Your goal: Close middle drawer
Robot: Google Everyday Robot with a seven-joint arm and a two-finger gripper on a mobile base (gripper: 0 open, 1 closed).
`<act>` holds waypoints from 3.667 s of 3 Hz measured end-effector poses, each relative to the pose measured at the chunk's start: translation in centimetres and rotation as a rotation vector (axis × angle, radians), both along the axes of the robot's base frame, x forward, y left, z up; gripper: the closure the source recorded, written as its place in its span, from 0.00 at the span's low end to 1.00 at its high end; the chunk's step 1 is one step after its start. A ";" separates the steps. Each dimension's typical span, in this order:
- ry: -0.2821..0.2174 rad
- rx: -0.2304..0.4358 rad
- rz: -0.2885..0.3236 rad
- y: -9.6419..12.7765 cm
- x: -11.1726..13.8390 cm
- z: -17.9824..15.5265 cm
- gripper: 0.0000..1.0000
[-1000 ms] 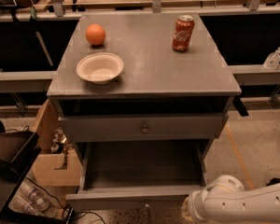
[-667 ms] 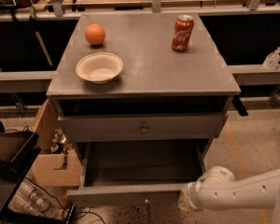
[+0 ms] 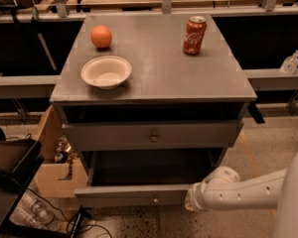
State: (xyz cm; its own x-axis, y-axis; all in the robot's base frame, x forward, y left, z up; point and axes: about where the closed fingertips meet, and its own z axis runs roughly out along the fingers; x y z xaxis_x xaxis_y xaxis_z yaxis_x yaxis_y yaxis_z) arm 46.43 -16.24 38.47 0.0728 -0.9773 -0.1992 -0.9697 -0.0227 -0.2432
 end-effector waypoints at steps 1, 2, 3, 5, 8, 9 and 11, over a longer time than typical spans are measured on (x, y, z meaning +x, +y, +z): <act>-0.052 -0.008 0.004 1.7 5.3 -0.9 1.00; -0.051 -0.008 0.004 1.7 5.3 -0.9 1.00; -0.068 0.012 0.000 1.9 6.4 -1.3 1.00; -0.089 0.029 0.004 2.4 8.8 -2.1 1.00; -0.128 0.064 0.011 3.4 12.4 -3.4 1.00; -0.103 0.069 0.006 3.9 11.9 -4.2 1.00; -0.026 0.119 -0.039 2.0 7.5 0.5 1.00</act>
Offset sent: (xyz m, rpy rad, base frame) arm 0.0913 0.0363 -0.0206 -0.0179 -0.1027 0.0022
